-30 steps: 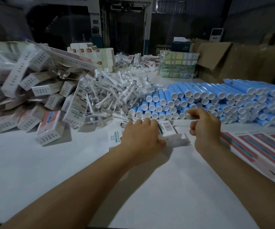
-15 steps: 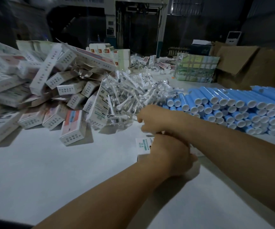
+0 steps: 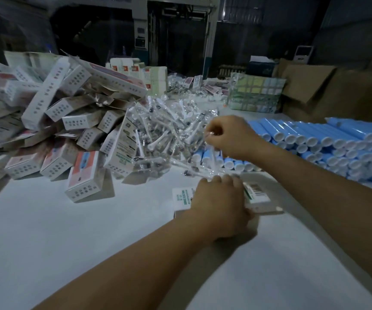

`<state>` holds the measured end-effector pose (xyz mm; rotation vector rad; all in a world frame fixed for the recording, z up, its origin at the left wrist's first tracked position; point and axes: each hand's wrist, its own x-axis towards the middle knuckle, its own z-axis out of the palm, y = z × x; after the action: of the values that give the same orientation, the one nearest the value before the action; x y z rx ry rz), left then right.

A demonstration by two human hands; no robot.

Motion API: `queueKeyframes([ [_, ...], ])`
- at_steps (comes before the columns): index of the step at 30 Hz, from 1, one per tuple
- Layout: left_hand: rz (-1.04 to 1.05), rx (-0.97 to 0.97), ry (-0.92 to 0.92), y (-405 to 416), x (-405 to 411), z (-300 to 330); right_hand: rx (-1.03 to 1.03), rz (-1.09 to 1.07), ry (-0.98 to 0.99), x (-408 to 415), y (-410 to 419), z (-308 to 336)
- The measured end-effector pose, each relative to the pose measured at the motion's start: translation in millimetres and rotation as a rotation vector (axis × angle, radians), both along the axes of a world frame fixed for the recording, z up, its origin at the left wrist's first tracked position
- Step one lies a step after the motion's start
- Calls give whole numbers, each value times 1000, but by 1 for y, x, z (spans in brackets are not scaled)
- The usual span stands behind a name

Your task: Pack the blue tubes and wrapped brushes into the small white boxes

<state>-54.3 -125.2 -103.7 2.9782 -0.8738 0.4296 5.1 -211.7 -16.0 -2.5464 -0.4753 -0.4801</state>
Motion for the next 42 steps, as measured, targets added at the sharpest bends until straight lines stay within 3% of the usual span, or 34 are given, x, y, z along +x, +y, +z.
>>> queueKeyframes([
  [6, -9, -178, -39, 5, 8, 2, 1077, -310, -264, -50, -103, -10],
  [11, 63, -222, -75, 4, 14, 2, 1483, -417, -68, -67, -118, -59],
  [16, 54, -216, -127, 0, 9, 0, 1429, -408, -49, -61, -96, -66],
  [20, 25, -219, -138, -4, 6, 2, 1105, -509, -86, -63, -80, -76],
  [25, 29, -225, -149, -7, 4, 3, 887, -373, 3, -71, -63, -84],
  [28, 42, -251, -139, -3, 5, 6, 971, -347, -97, -74, -66, -78],
  [31, 68, -253, -131, 2, 10, 6, 978, -455, -171, -79, -76, -76],
  [42, 110, -207, -188, 7, 19, 2, 858, -325, -111, -86, -62, -88],
])
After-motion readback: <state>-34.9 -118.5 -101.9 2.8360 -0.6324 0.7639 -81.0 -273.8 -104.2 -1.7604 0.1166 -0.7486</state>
